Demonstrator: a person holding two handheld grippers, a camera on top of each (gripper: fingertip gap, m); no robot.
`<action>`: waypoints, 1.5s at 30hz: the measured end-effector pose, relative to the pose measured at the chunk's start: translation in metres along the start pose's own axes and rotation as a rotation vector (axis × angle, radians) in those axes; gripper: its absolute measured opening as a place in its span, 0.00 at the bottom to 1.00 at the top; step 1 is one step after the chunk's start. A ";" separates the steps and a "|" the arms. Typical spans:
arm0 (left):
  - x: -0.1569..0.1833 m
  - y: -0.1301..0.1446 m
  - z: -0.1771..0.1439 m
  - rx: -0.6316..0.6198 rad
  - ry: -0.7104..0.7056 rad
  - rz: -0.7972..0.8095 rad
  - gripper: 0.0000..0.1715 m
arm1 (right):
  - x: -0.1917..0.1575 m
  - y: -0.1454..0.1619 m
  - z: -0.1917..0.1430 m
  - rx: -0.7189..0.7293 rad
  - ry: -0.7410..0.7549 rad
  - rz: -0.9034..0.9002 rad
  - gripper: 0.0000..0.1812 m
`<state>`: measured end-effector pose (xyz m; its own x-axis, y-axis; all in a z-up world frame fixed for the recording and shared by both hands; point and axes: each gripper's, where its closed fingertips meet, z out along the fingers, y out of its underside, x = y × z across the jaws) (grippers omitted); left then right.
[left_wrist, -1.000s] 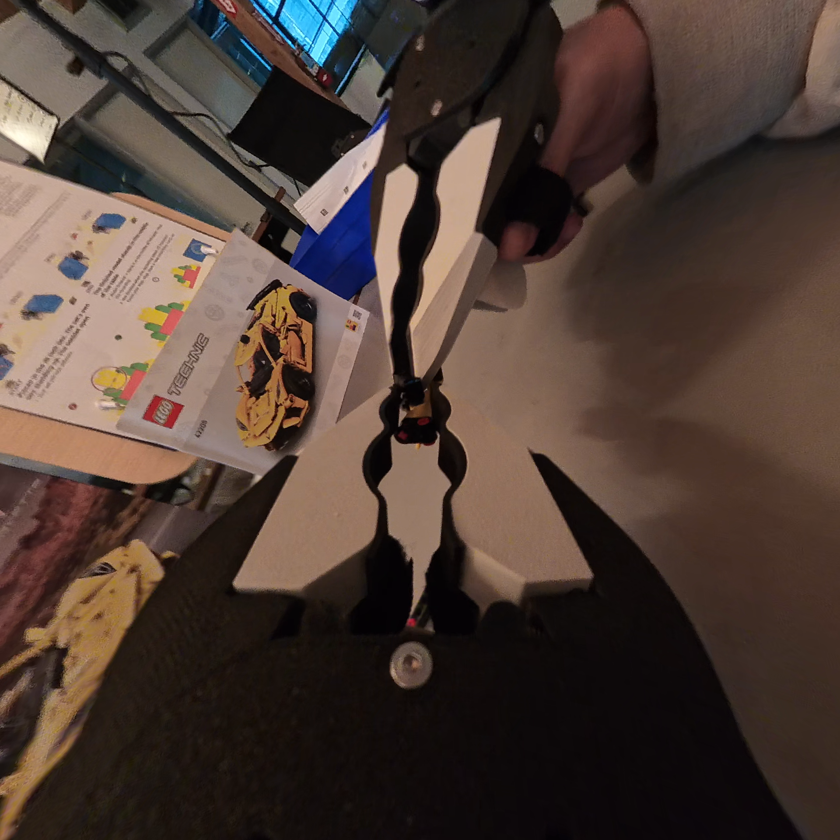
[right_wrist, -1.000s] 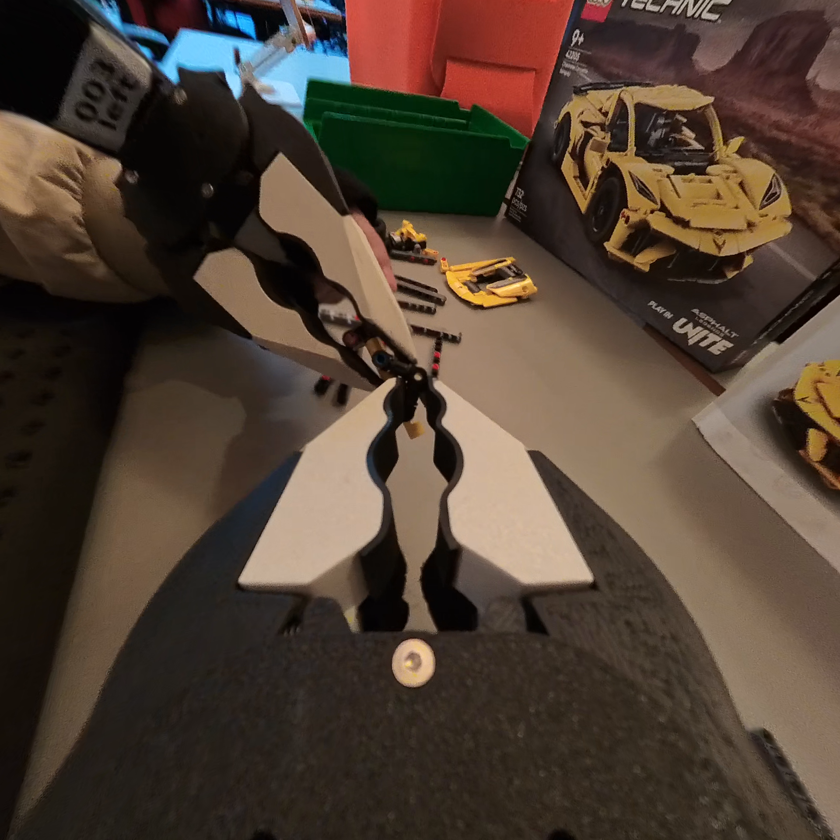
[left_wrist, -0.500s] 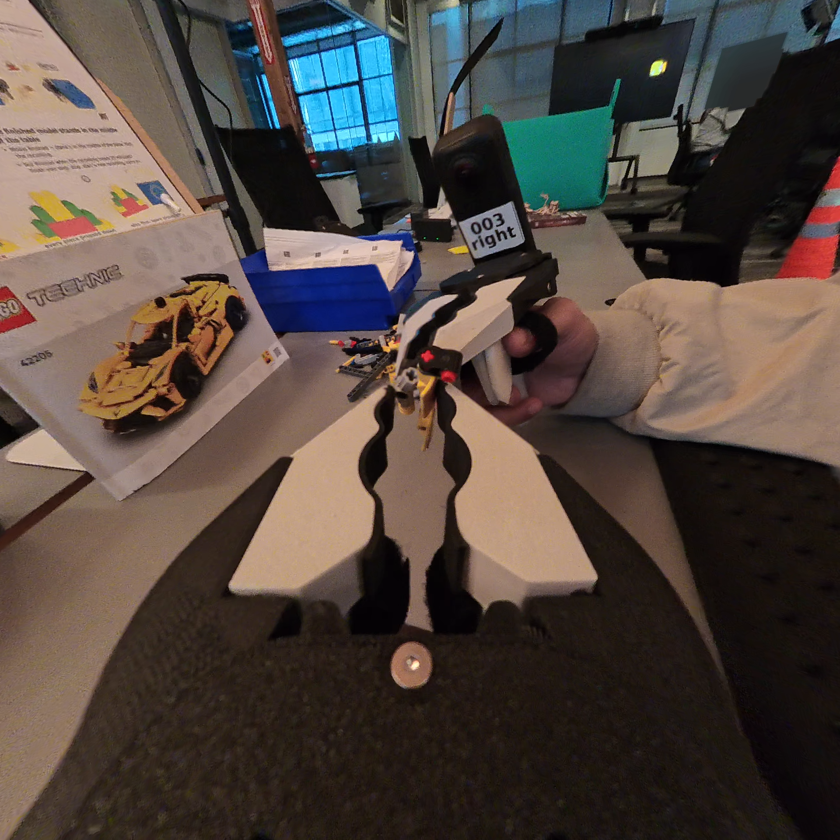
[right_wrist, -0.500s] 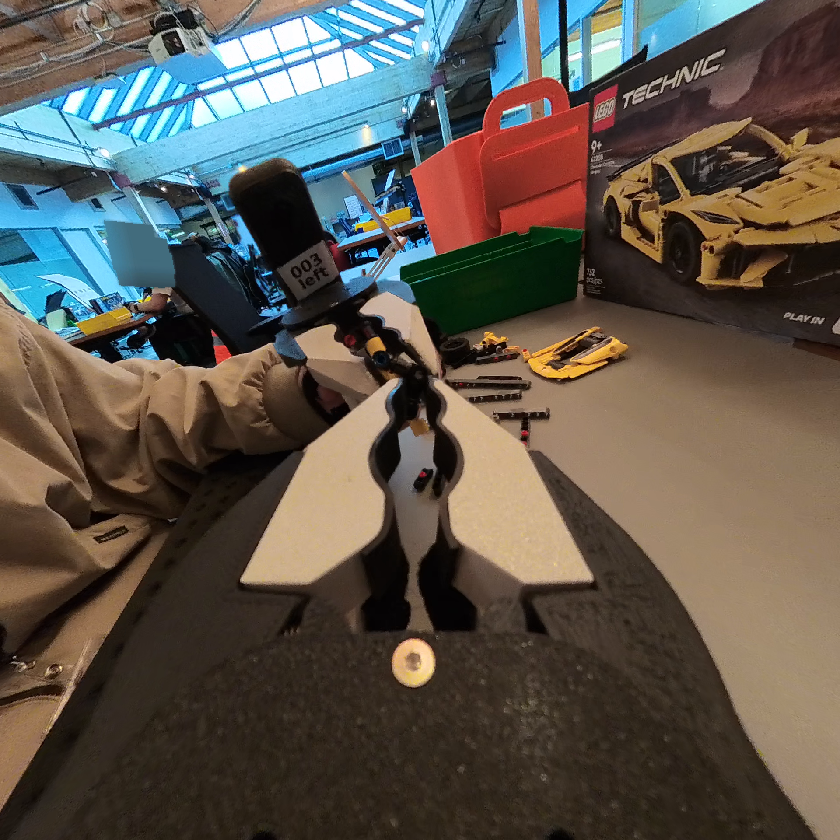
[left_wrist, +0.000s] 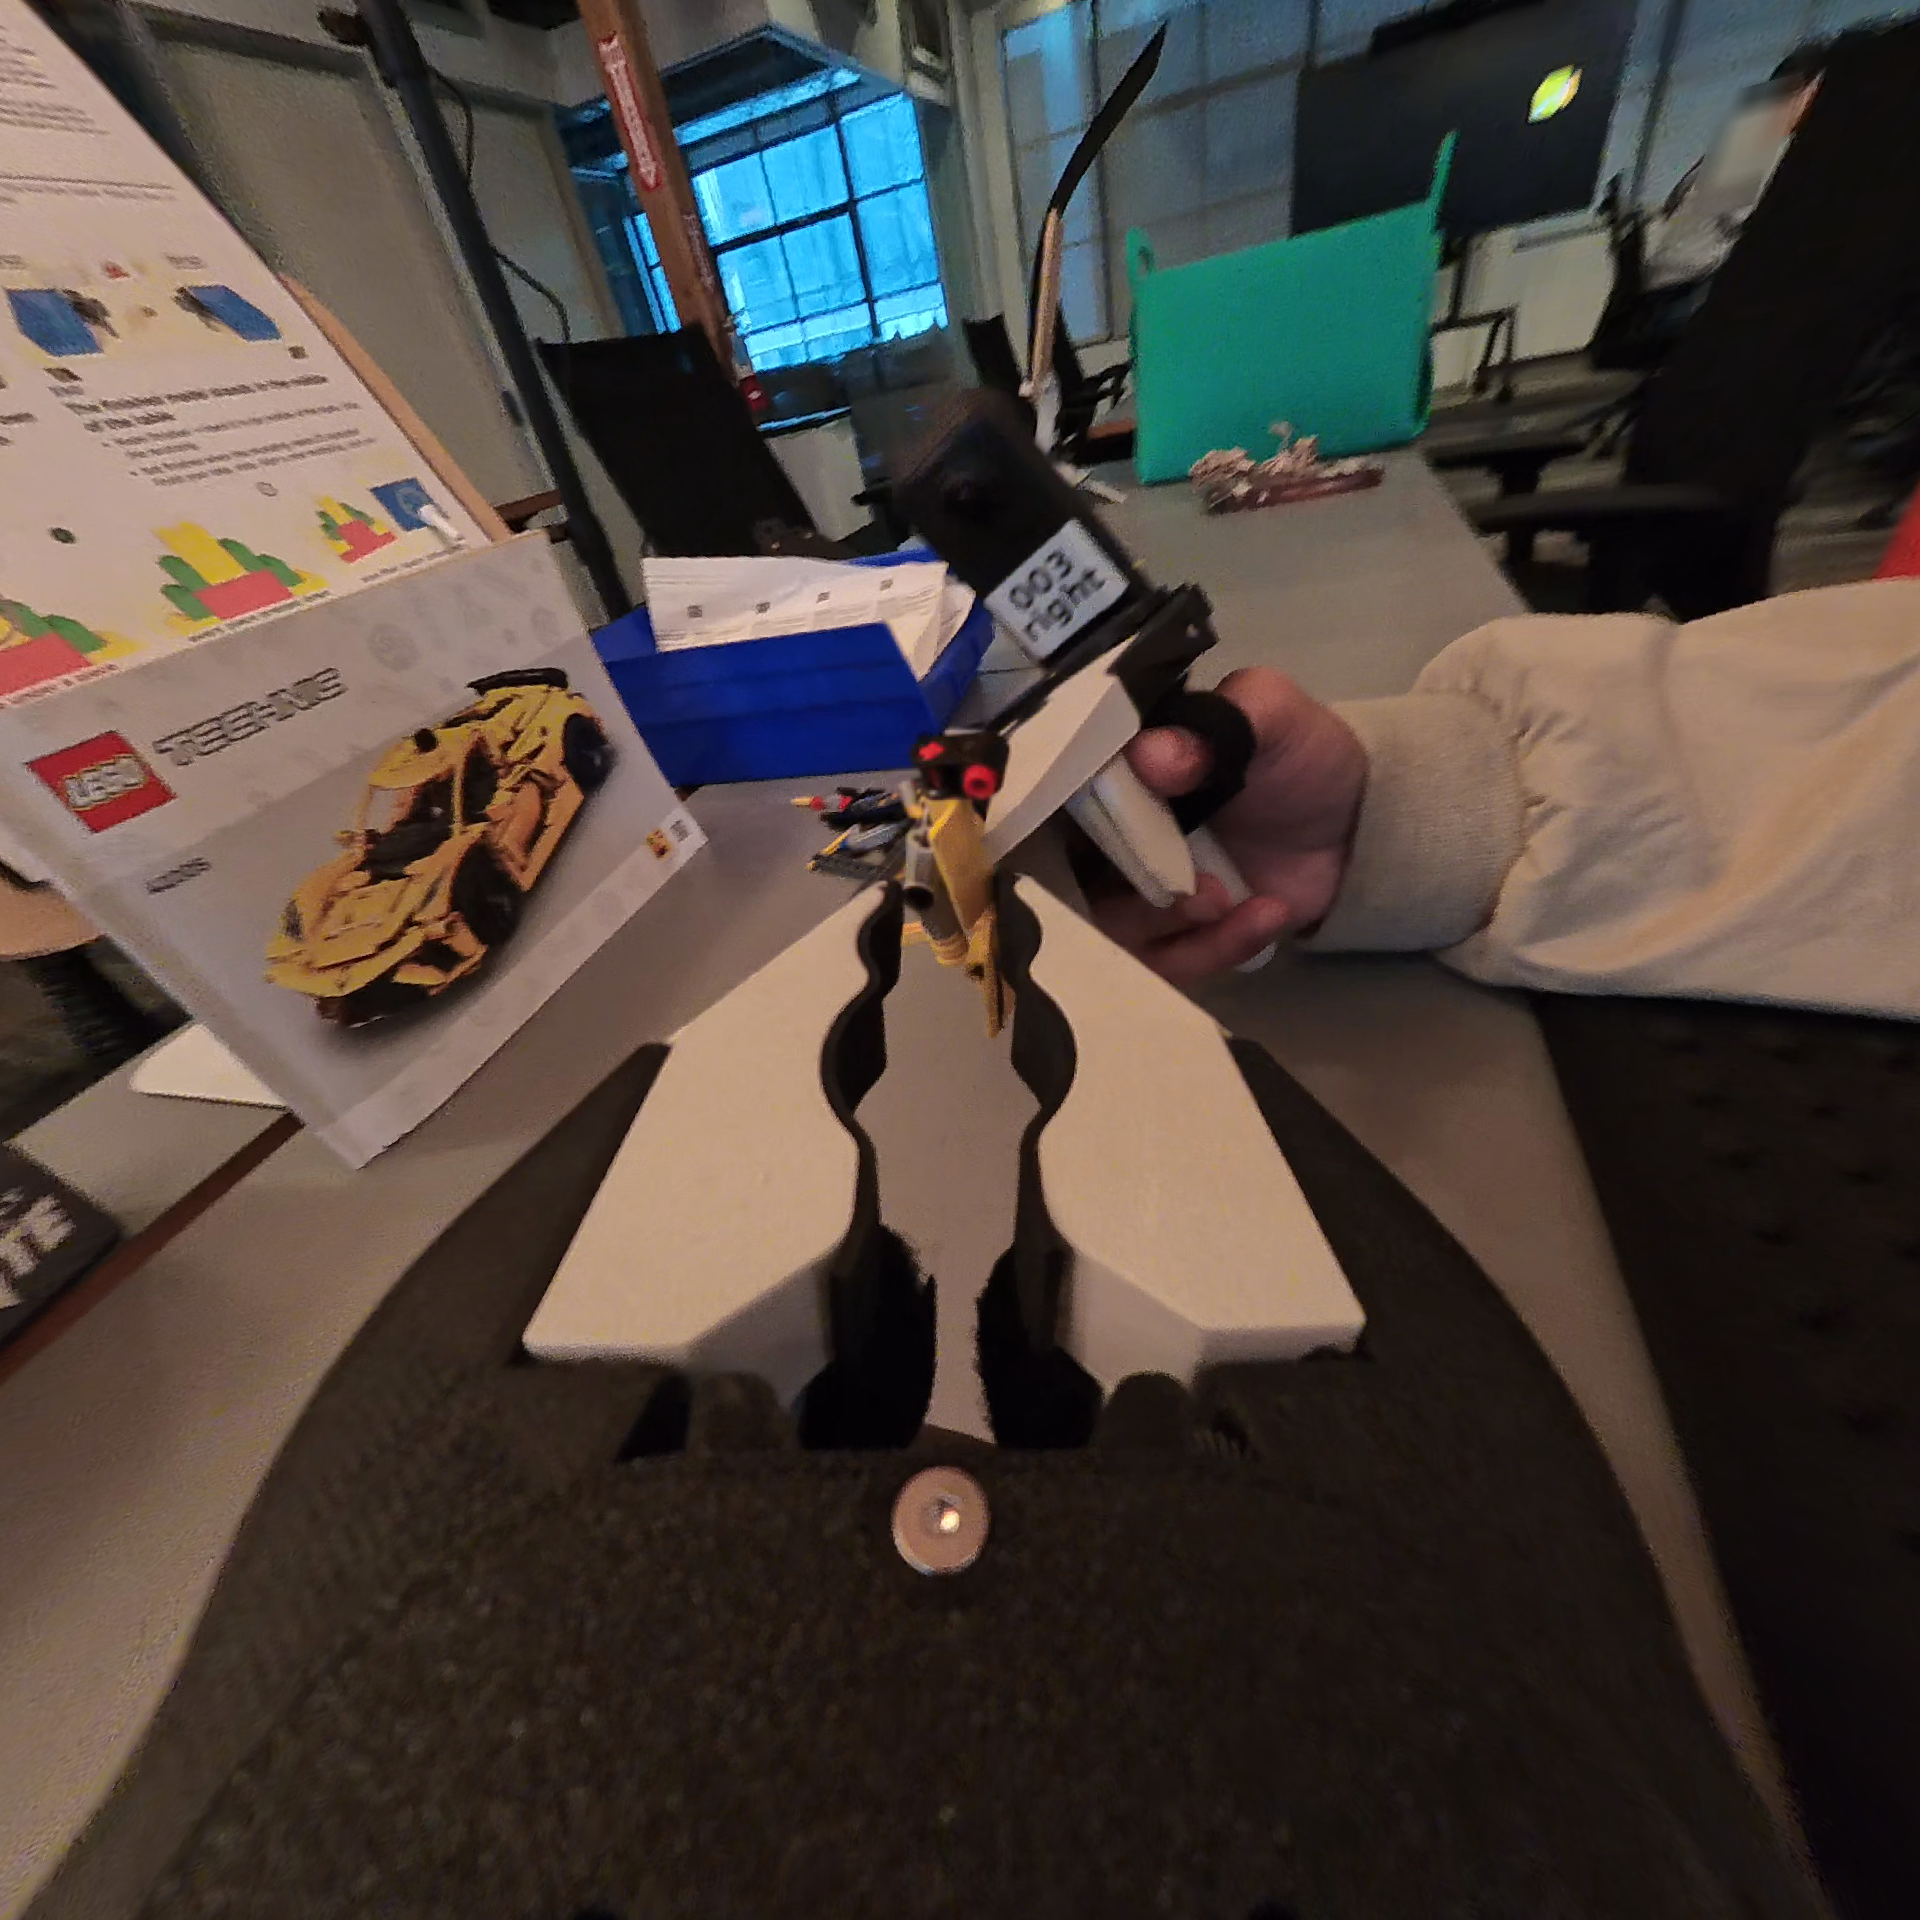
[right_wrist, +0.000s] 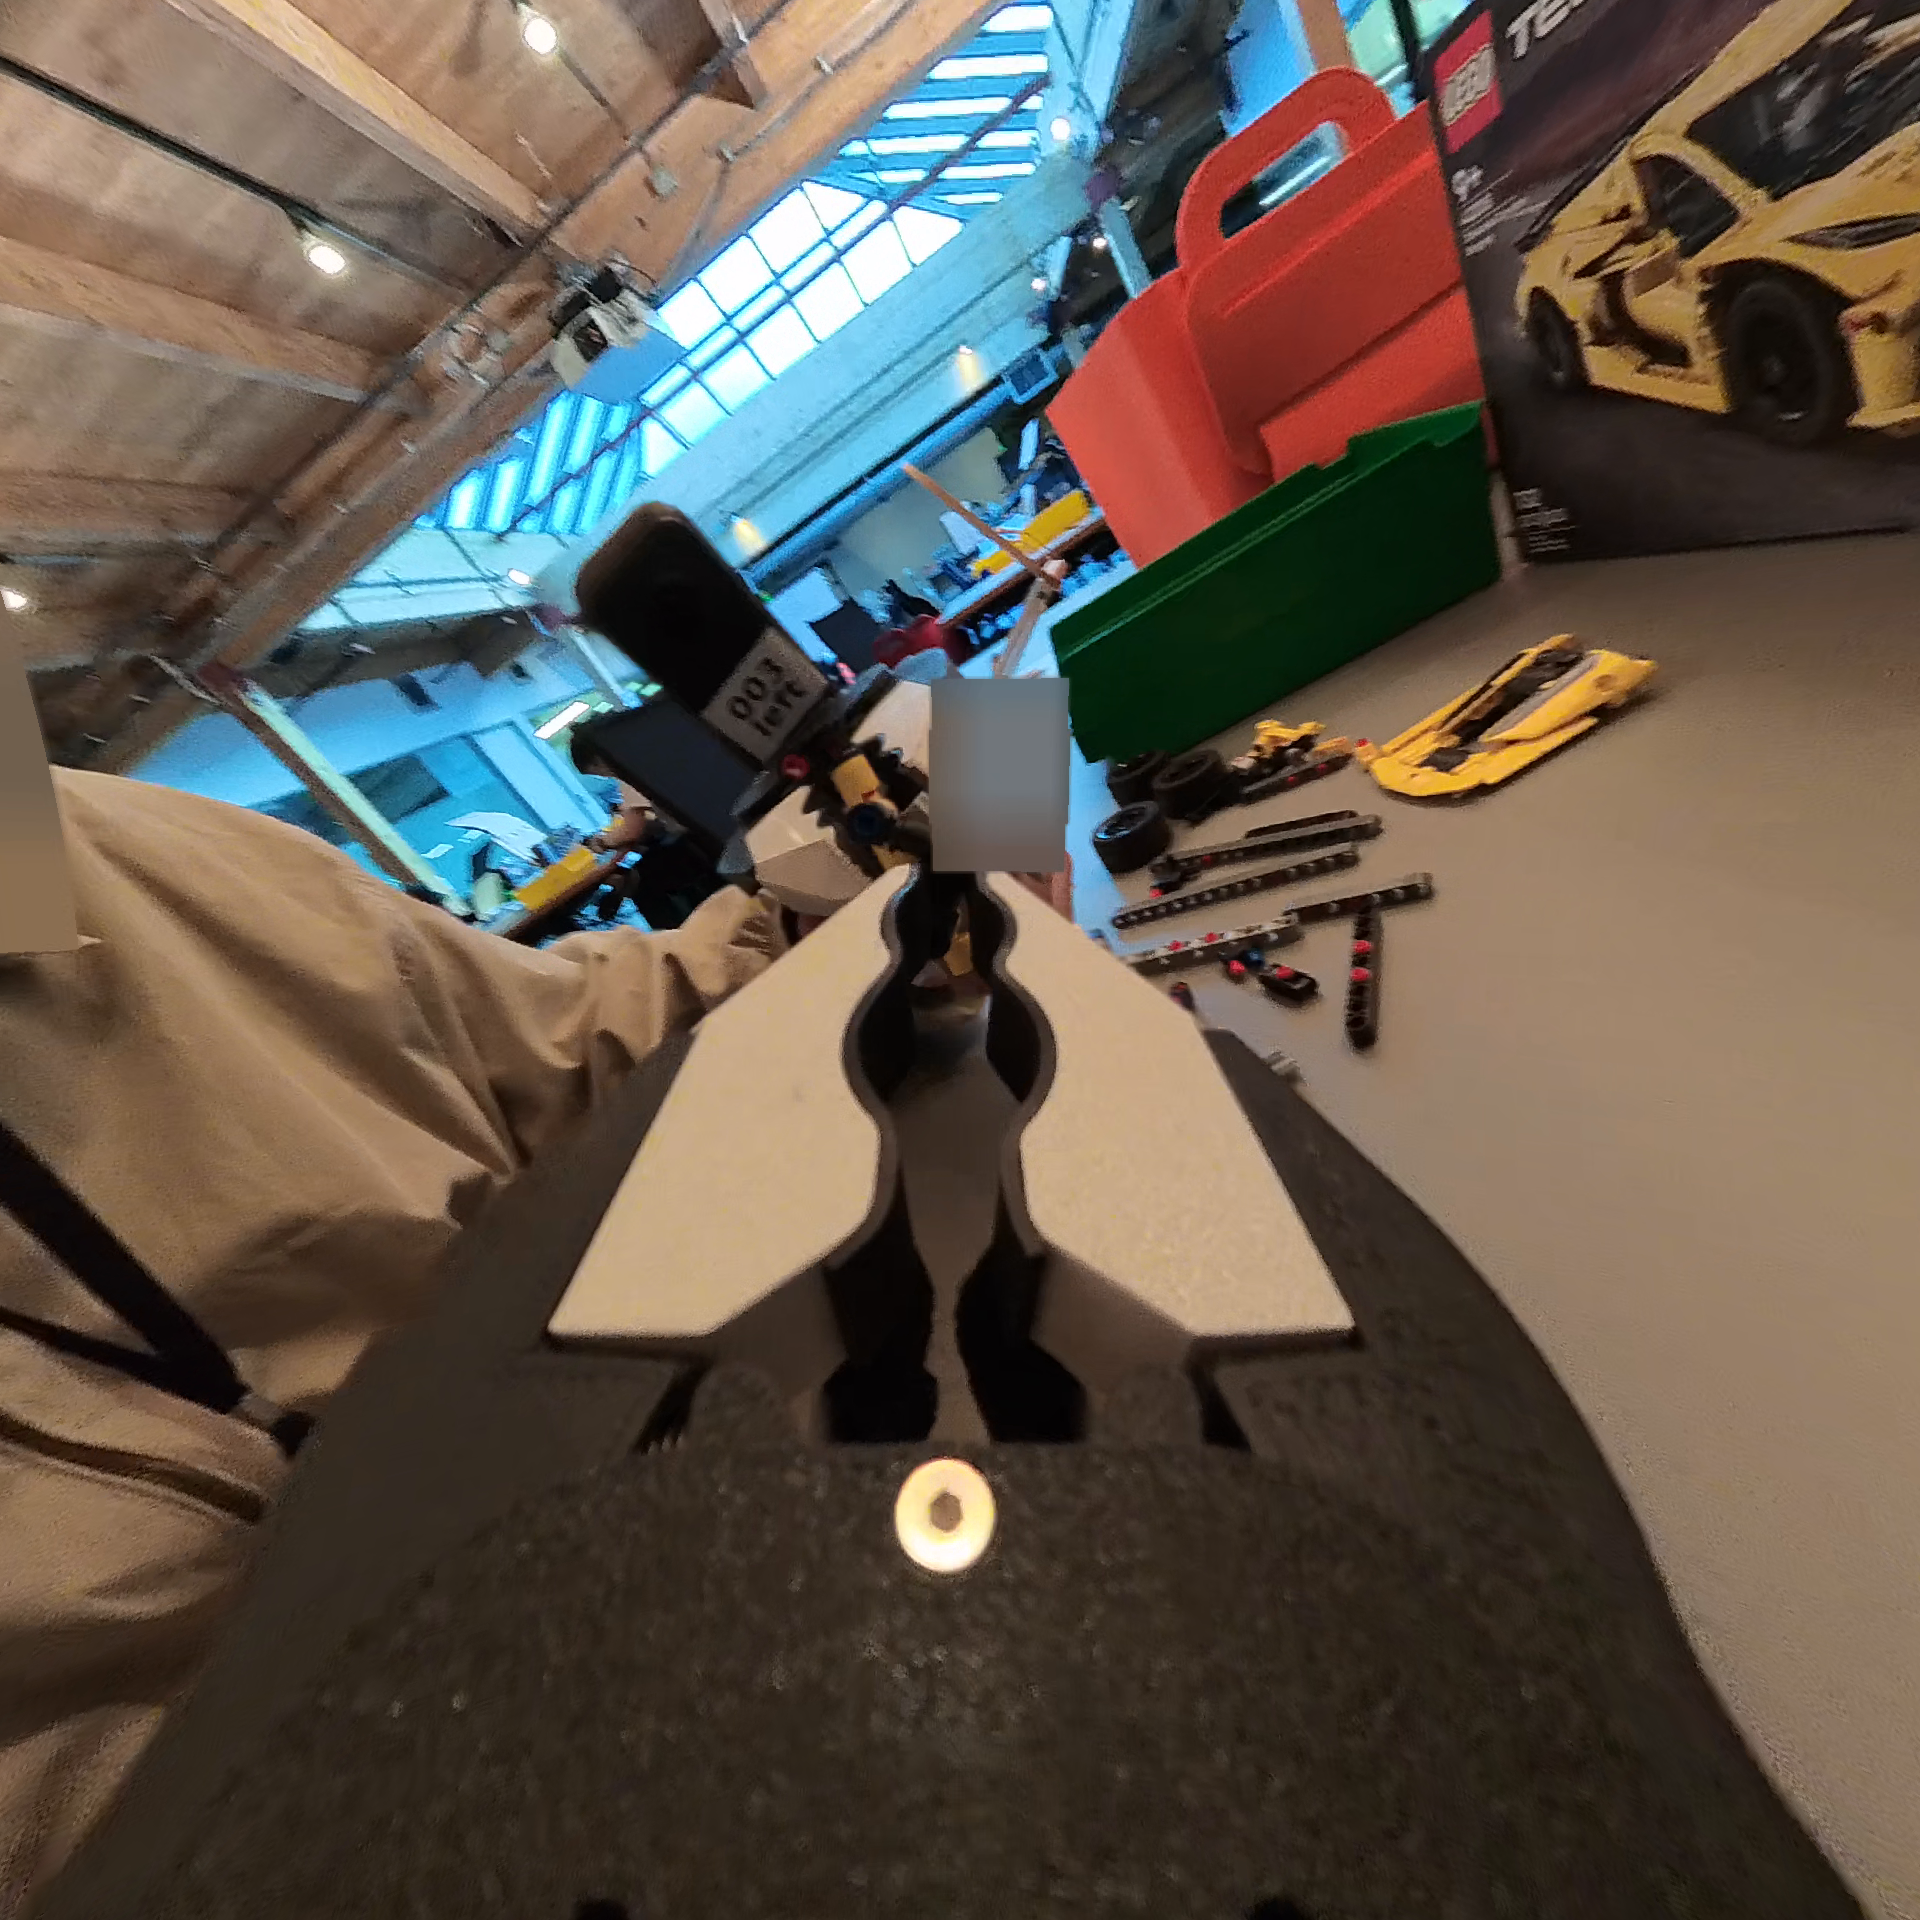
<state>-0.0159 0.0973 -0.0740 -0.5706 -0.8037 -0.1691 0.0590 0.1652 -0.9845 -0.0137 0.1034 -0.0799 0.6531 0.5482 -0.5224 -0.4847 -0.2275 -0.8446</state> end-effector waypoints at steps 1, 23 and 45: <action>0.001 -0.002 -0.001 0.014 0.017 -0.025 0.10 | -0.002 -0.001 0.000 0.007 -0.024 0.022 0.04; 0.018 -0.023 -0.011 0.135 0.221 -0.229 0.03 | -0.023 0.004 0.001 -0.027 -0.212 0.124 0.03; 0.027 0.008 -0.020 -0.004 0.277 -0.068 0.00 | -0.006 0.016 0.001 -0.178 0.037 -0.230 0.10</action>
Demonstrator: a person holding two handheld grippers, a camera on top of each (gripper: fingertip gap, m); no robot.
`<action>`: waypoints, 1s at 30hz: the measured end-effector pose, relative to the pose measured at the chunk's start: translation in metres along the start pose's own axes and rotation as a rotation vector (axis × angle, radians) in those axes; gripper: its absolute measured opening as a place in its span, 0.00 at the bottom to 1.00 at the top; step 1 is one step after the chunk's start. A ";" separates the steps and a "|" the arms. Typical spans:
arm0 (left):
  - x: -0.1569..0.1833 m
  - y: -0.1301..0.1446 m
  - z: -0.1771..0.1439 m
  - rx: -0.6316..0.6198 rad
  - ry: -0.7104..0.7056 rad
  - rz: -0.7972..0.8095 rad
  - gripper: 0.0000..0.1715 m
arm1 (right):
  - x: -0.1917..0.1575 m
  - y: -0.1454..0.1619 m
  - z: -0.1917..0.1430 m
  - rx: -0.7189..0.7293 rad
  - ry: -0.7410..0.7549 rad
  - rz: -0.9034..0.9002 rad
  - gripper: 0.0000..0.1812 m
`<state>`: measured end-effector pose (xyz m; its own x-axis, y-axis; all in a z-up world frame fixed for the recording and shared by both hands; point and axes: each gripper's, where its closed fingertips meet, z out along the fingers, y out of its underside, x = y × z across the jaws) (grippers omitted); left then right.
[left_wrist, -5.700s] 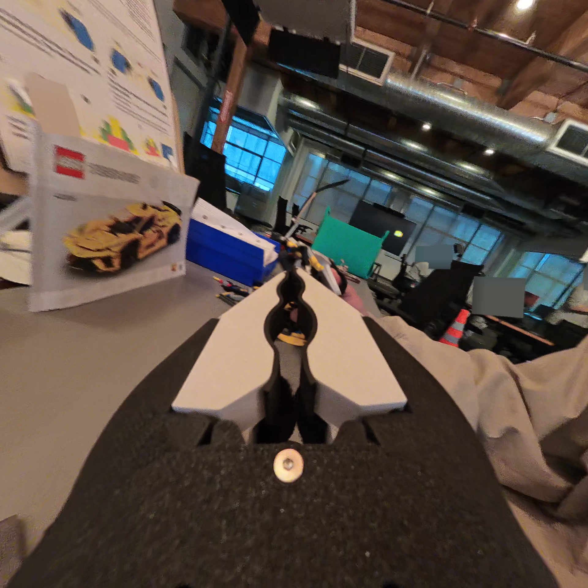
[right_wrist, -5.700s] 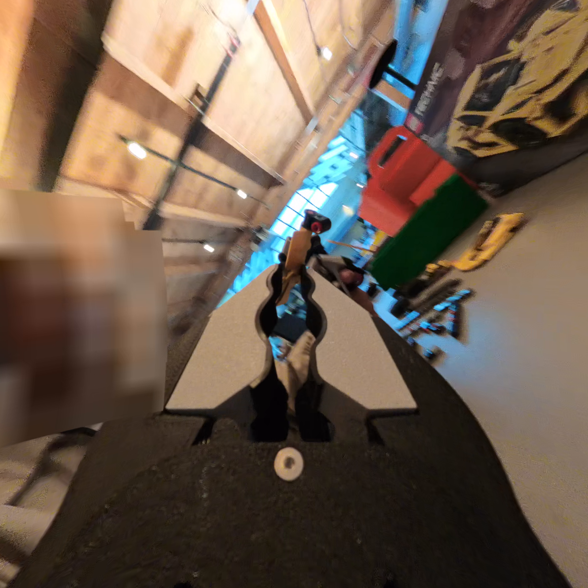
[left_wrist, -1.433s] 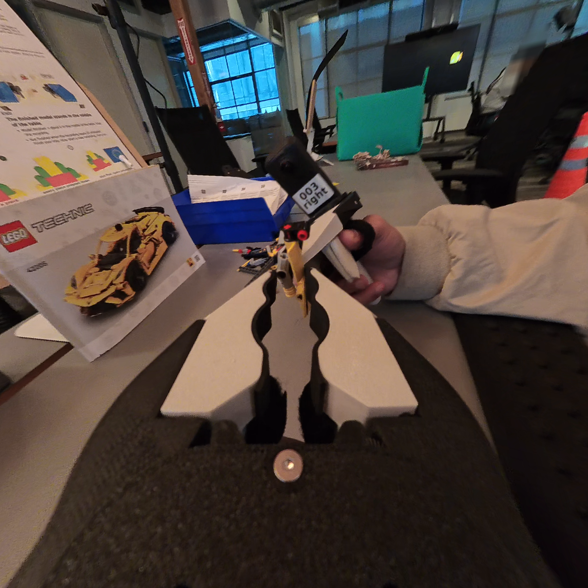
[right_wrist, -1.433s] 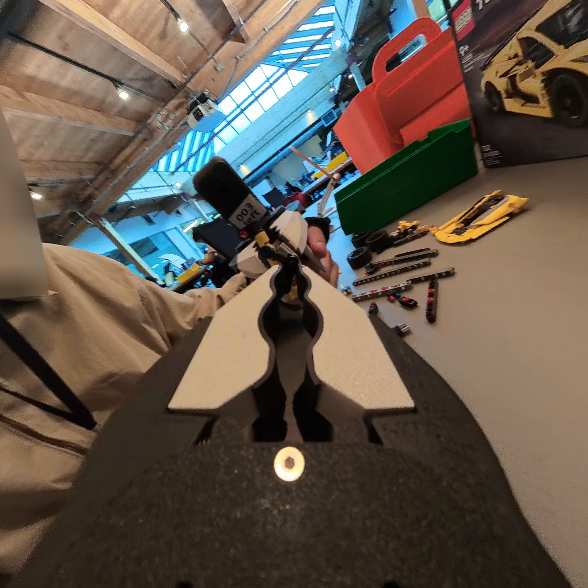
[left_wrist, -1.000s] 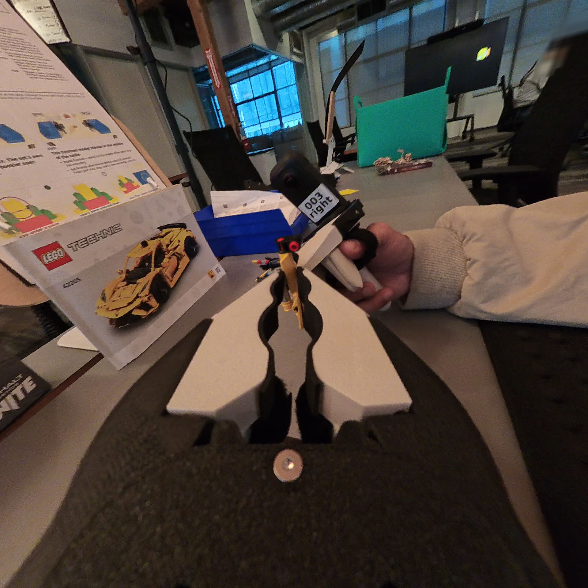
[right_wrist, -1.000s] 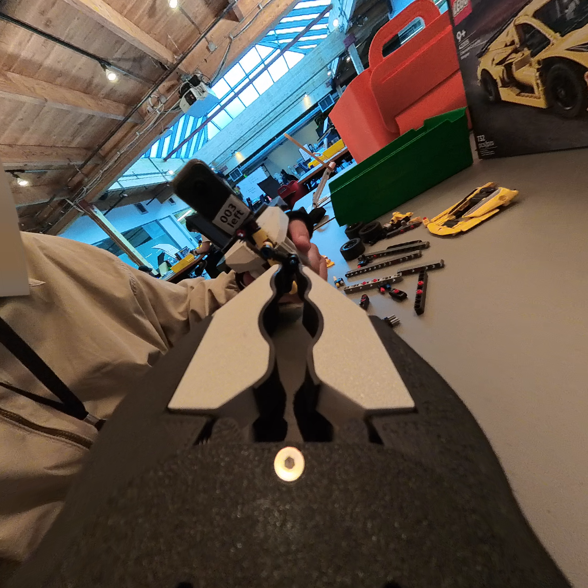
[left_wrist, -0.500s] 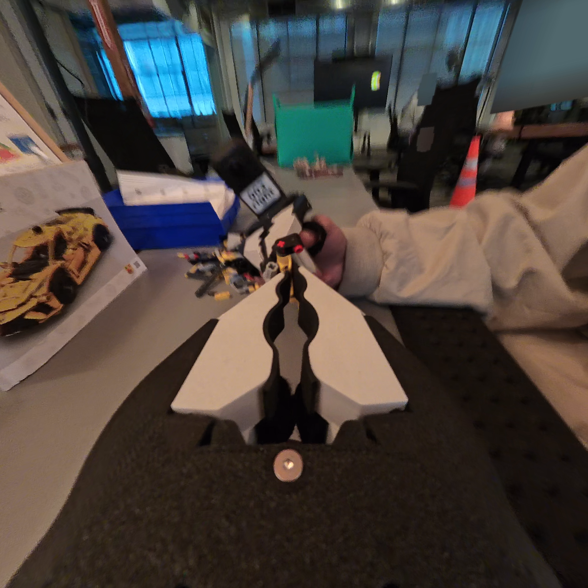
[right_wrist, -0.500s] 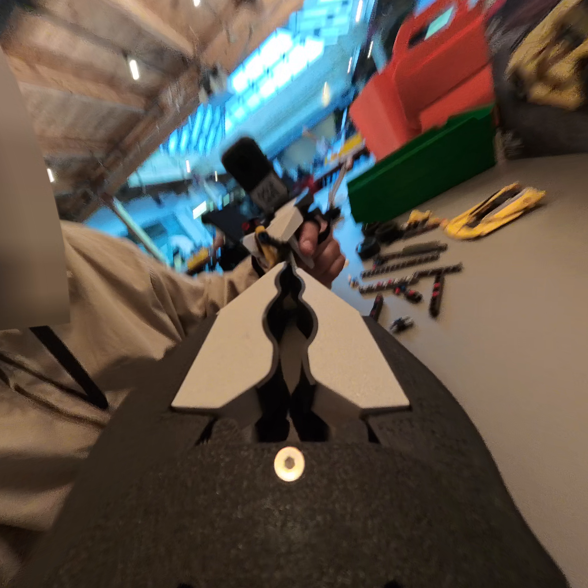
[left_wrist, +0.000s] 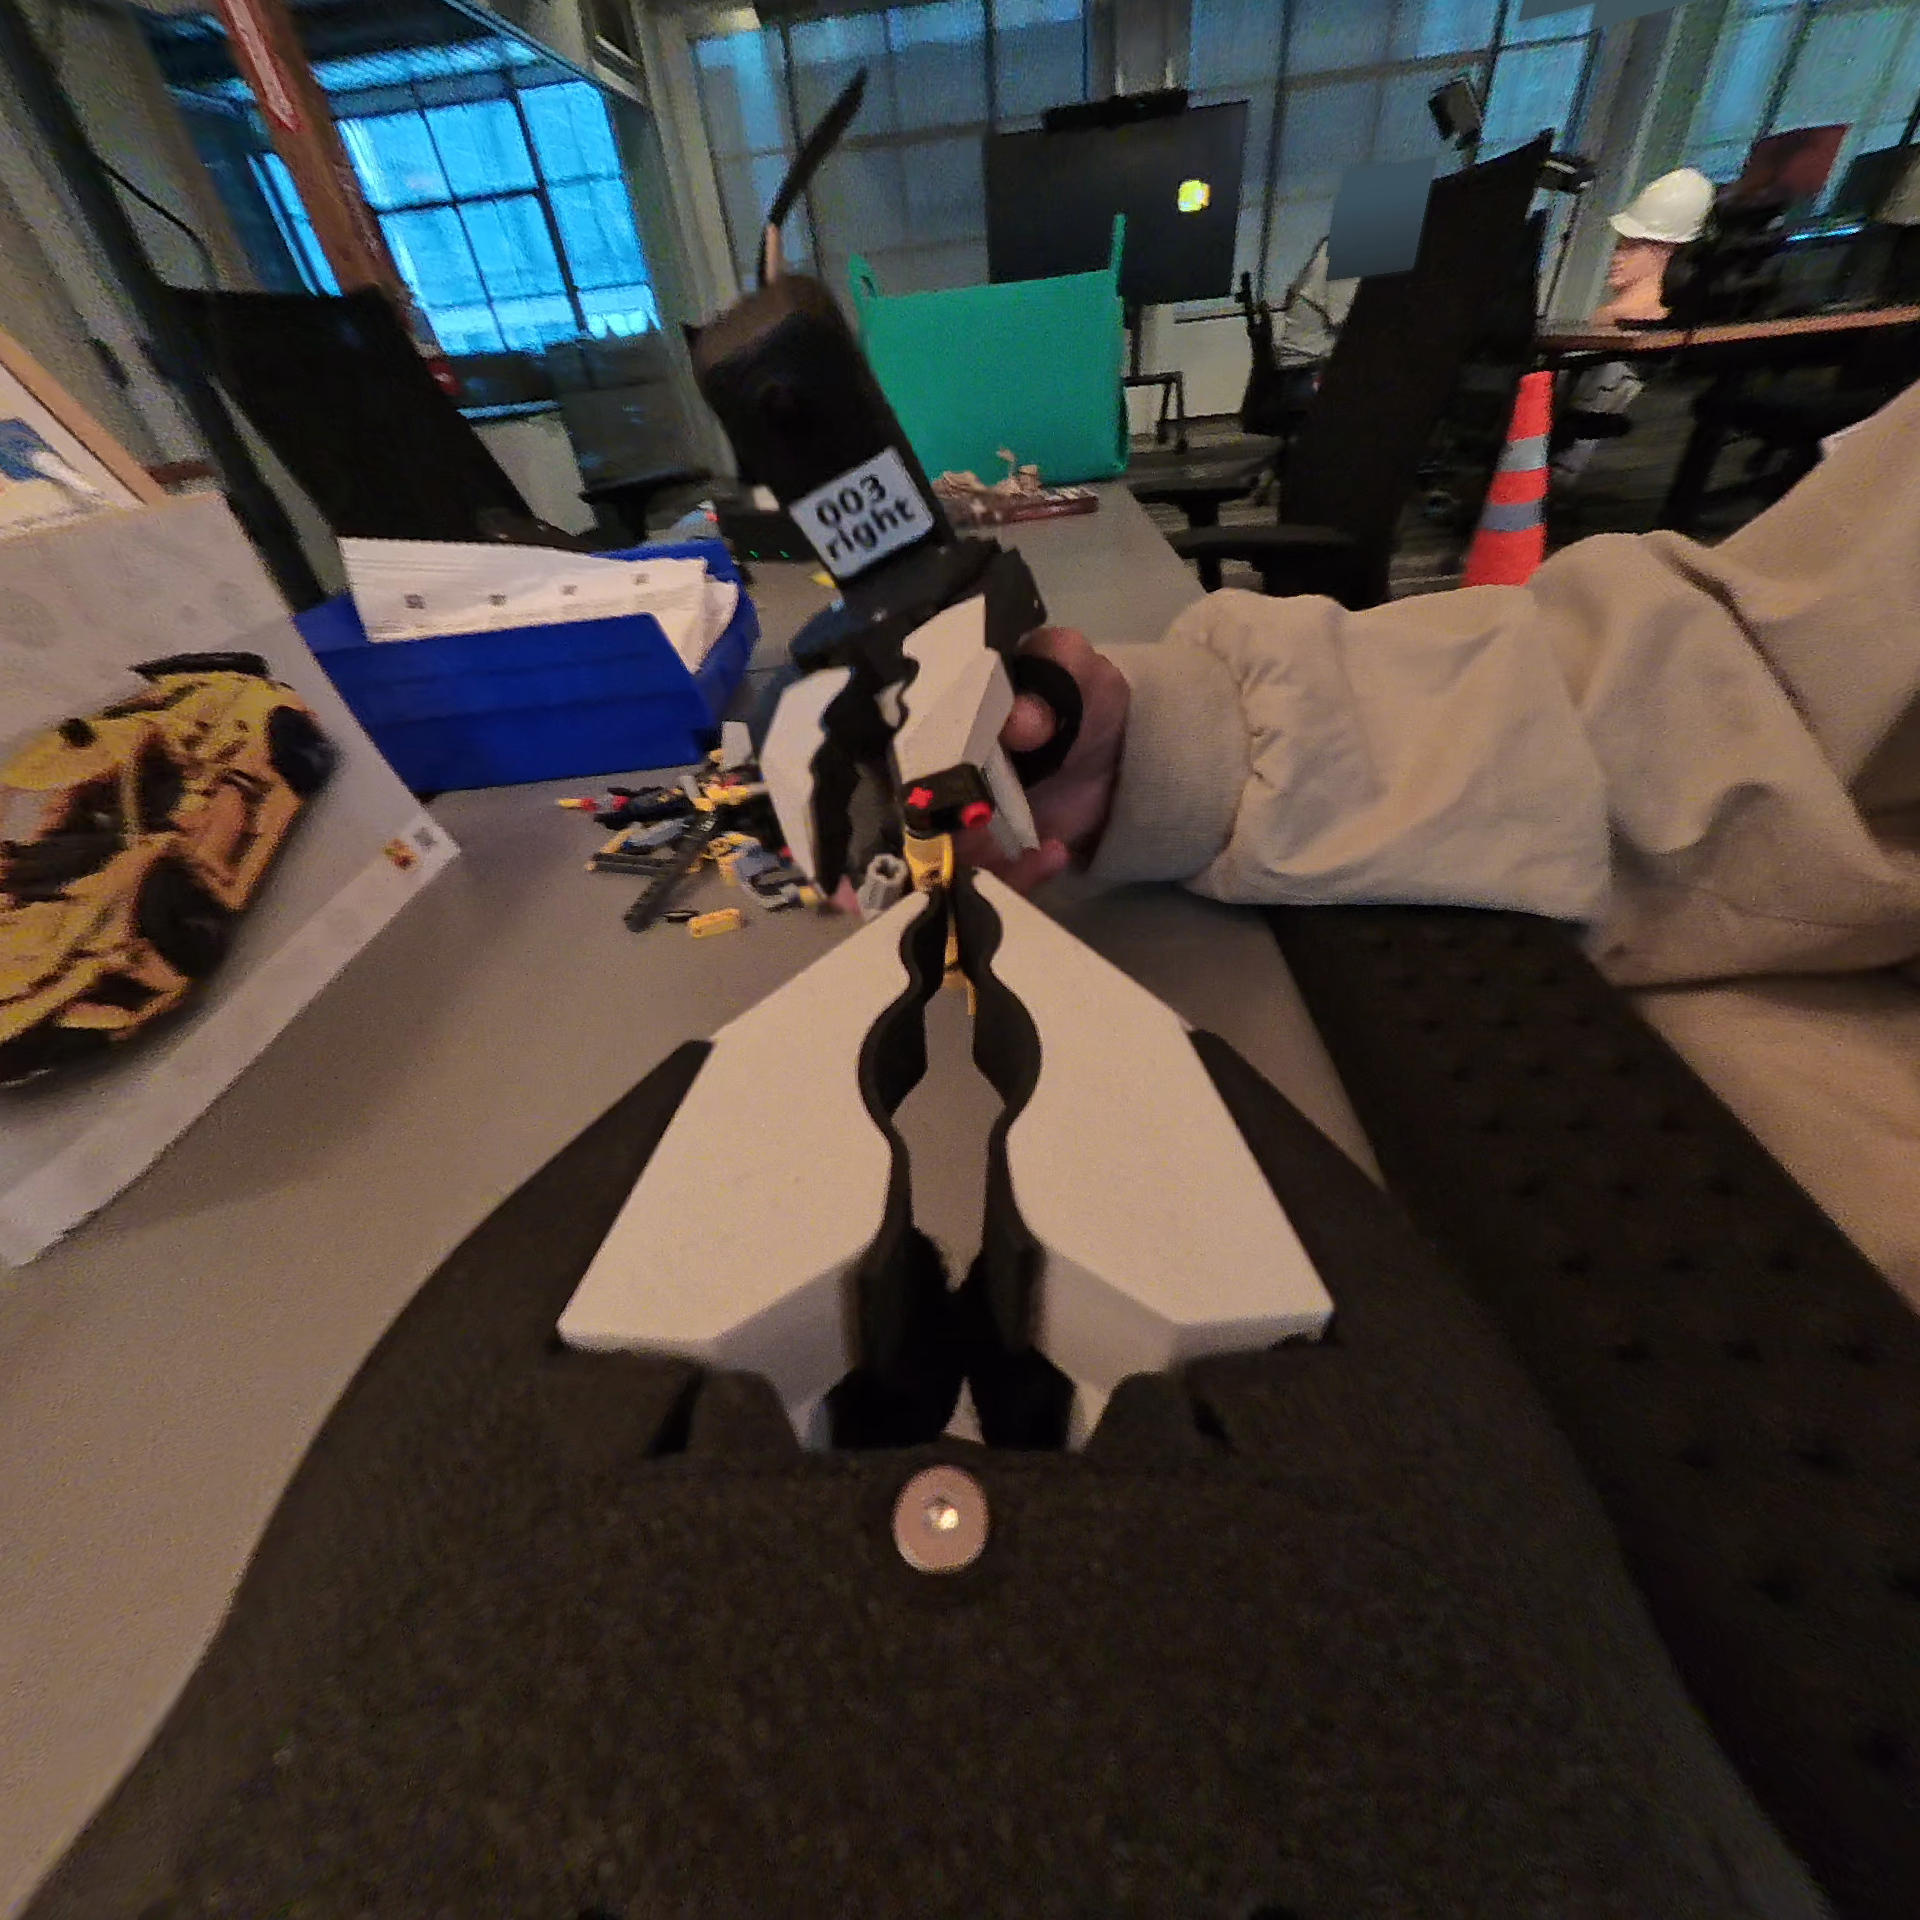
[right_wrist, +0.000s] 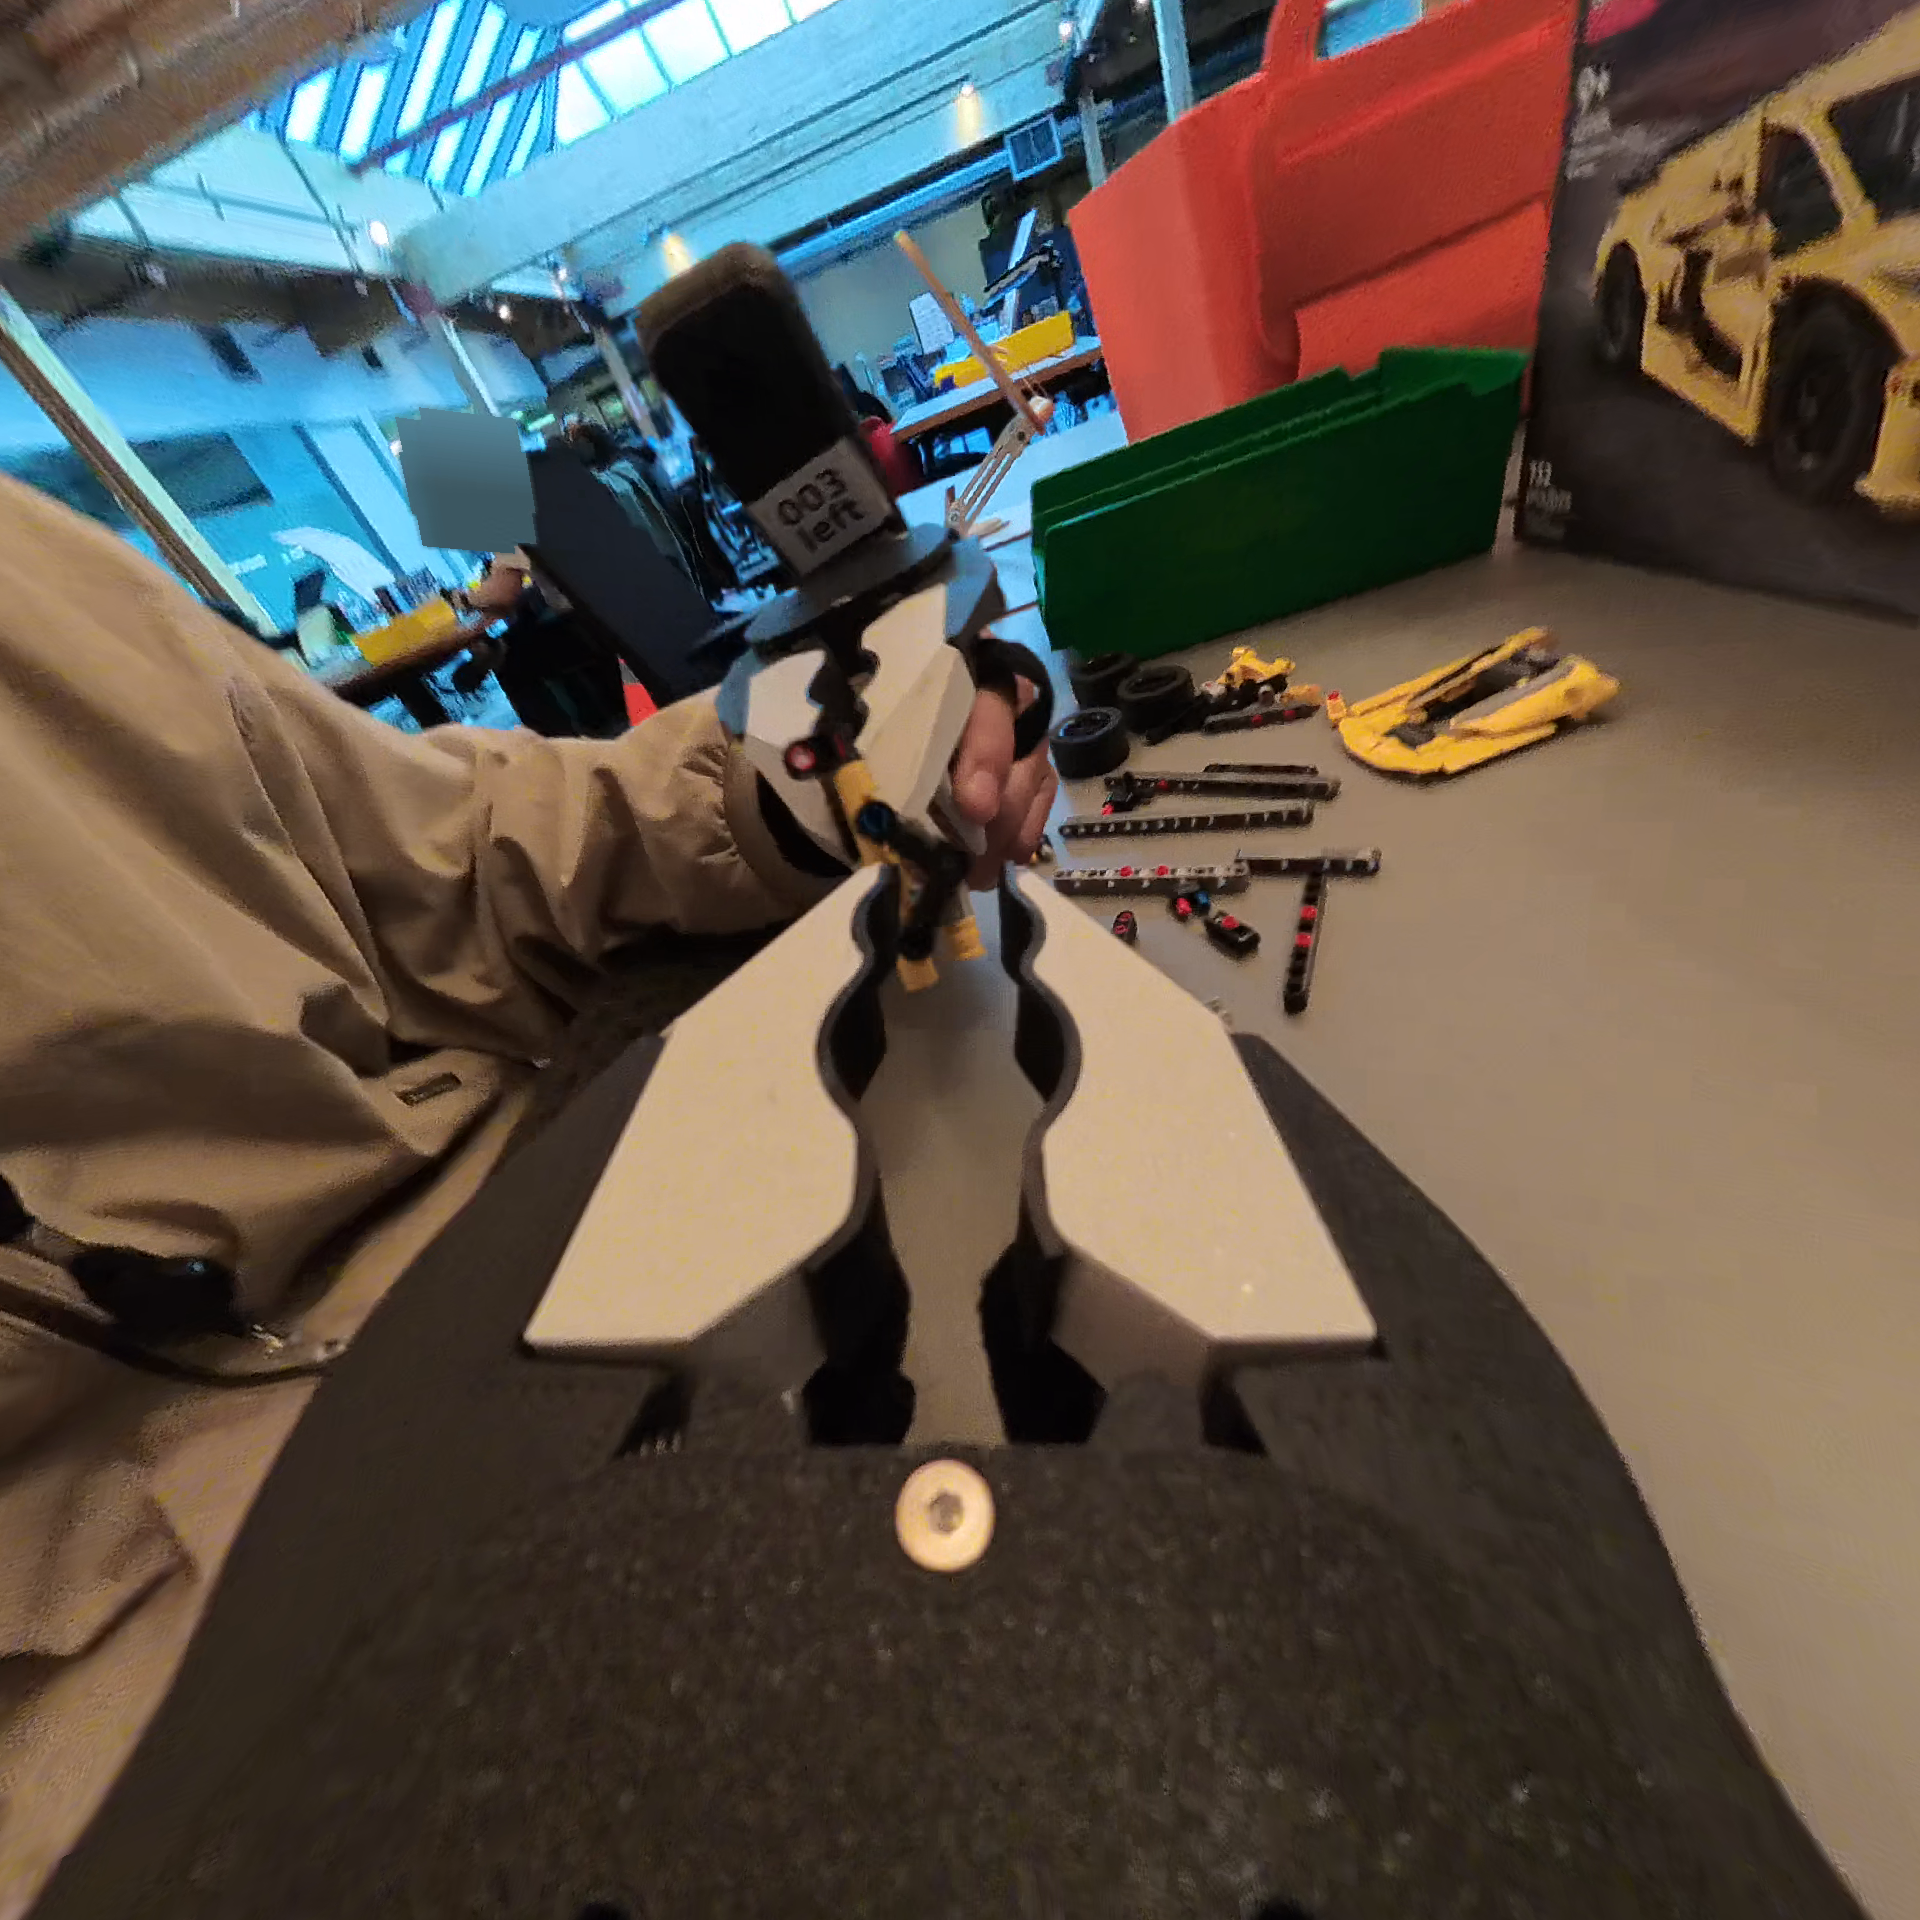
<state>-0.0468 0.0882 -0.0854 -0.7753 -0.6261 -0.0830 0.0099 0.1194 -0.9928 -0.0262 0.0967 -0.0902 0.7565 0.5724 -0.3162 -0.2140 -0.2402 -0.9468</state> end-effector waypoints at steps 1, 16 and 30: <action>0.002 0.002 0.001 -0.006 0.018 -0.016 0.00 | -0.005 -0.001 0.000 0.004 -0.011 -0.038 0.10; 0.024 -0.004 -0.002 0.094 0.344 -0.416 0.00 | -0.034 0.005 0.009 -0.023 -0.094 -0.231 0.05; 0.016 -0.005 -0.005 0.137 0.285 -0.407 0.00 | -0.022 0.005 -0.007 -0.045 -0.092 -0.149 0.03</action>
<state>-0.0626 0.0819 -0.0813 -0.8746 -0.3640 0.3203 -0.2606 -0.2041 -0.9436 -0.0397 0.0775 -0.0875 0.7180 0.6728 -0.1784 -0.0743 -0.1807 -0.9807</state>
